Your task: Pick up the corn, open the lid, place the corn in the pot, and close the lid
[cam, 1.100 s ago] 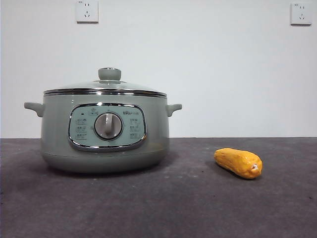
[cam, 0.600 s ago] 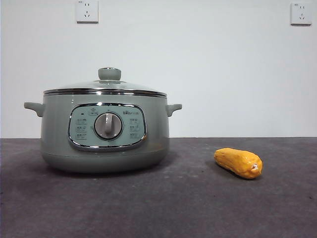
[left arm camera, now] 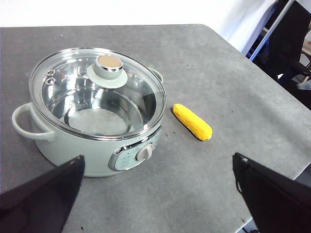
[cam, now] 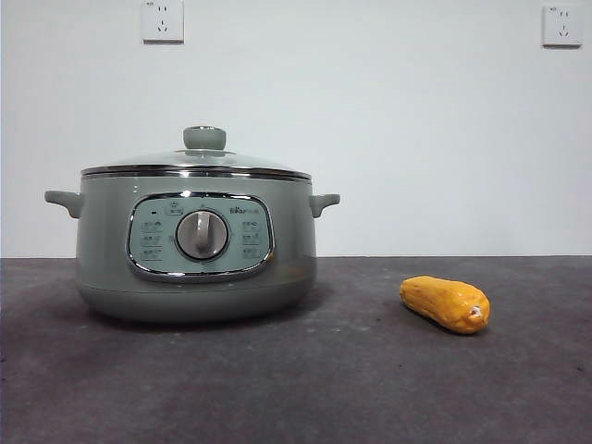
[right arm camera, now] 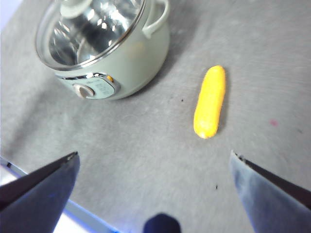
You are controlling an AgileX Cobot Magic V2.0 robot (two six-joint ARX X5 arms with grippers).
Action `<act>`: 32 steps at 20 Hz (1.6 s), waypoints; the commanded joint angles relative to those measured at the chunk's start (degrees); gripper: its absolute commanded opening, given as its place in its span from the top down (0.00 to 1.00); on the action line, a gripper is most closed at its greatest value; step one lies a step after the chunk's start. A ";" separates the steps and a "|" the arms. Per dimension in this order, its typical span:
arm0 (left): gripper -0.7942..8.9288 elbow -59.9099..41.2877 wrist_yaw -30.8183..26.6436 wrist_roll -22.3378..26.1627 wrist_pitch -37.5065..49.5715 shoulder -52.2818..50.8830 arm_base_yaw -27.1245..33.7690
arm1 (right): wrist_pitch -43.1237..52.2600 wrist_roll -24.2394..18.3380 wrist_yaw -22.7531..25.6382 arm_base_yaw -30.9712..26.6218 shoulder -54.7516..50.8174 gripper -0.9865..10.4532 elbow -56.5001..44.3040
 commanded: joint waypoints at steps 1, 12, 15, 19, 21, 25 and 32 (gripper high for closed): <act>0.24 0.15 0.22 0.04 0.46 0.13 -0.13 | 4.50 0.94 3.10 3.32 7.19 0.39 0.15; 0.24 0.15 0.20 0.02 0.83 1.79 -0.13 | 16.28 2.43 23.69 15.87 36.13 0.40 0.15; 0.24 0.15 0.20 -0.20 0.87 2.27 -0.13 | 18.21 4.20 24.76 16.41 39.34 0.48 0.15; 0.24 0.15 0.20 -0.20 1.01 2.73 -0.13 | 18.71 4.42 25.20 16.59 42.34 0.48 0.15; 0.24 0.15 0.20 -0.22 1.27 2.95 -0.13 | 18.73 4.42 25.20 16.57 43.95 0.48 0.15; 0.24 0.15 0.20 -0.22 1.79 3.48 -0.13 | 19.32 5.29 25.18 16.59 46.14 0.52 0.15; 0.24 0.15 0.20 -0.20 2.23 4.74 -0.13 | 20.41 5.25 24.65 16.59 46.38 0.81 0.15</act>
